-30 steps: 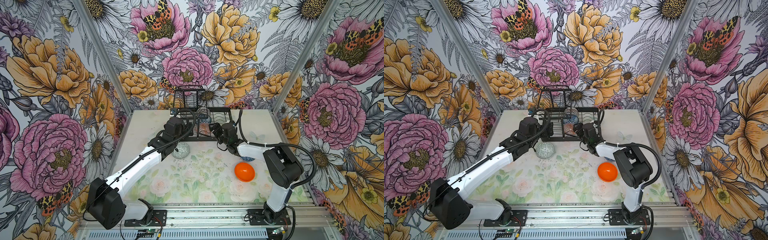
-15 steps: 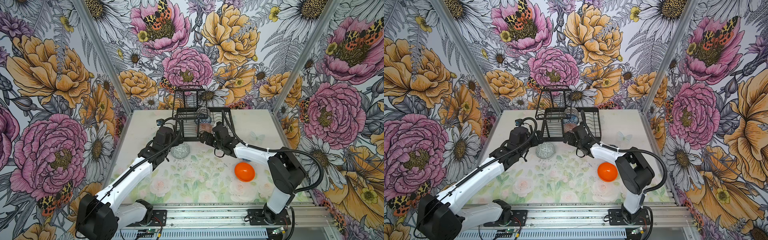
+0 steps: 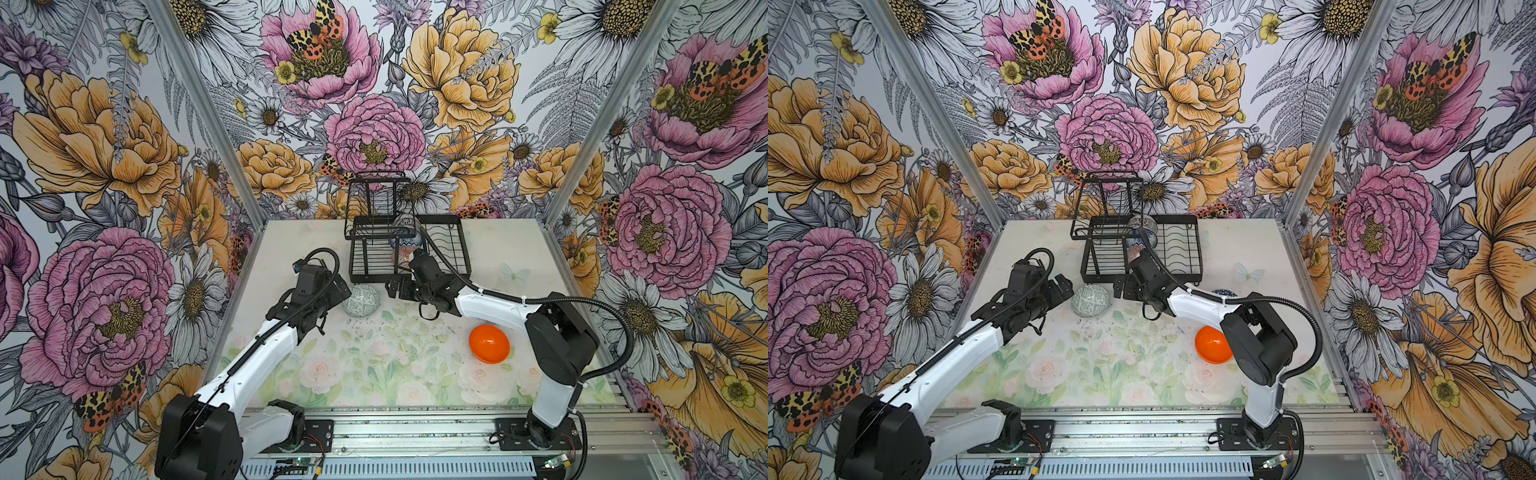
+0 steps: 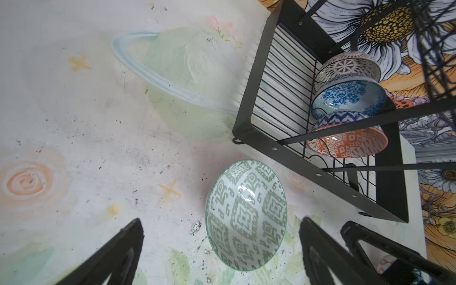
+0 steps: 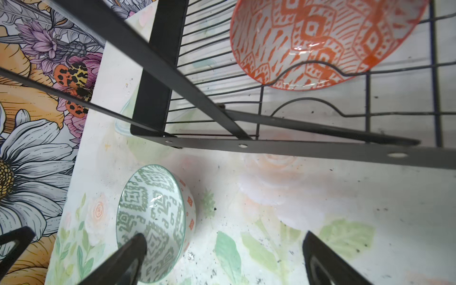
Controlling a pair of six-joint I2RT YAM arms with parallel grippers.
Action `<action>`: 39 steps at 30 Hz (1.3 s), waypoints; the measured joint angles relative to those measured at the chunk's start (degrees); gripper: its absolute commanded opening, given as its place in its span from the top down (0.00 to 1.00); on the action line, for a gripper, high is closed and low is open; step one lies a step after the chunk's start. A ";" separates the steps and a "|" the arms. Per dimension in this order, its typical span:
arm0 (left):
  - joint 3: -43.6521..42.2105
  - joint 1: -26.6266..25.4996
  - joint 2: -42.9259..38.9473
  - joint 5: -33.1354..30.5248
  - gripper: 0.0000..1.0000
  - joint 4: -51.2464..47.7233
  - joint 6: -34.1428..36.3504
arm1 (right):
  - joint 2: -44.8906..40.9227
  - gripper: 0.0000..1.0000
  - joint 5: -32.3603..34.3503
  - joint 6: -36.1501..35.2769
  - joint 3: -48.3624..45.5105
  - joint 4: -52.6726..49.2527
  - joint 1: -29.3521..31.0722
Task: Load the bowls into the dish rack
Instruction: 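Lower the right gripper to the green geometric bowl while left gripper approaches it, then grasp the green bowl's rim with the right gripper while left closes in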
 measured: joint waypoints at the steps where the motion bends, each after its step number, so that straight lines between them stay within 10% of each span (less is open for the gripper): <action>1: -0.17 0.13 0.02 0.44 0.01 -0.22 -0.48 | 0.42 0.01 -0.63 -0.22 0.70 0.02 0.17; 27: -3.23 3.08 3.69 9.07 0.01 -1.09 -2.23 | 12.04 0.01 -12.31 -0.17 11.13 -0.28 1.36; 39: -4.37 4.20 5.25 13.25 0.01 -1.11 -2.25 | 11.61 0.30 -10.84 2.23 8.61 -0.81 1.36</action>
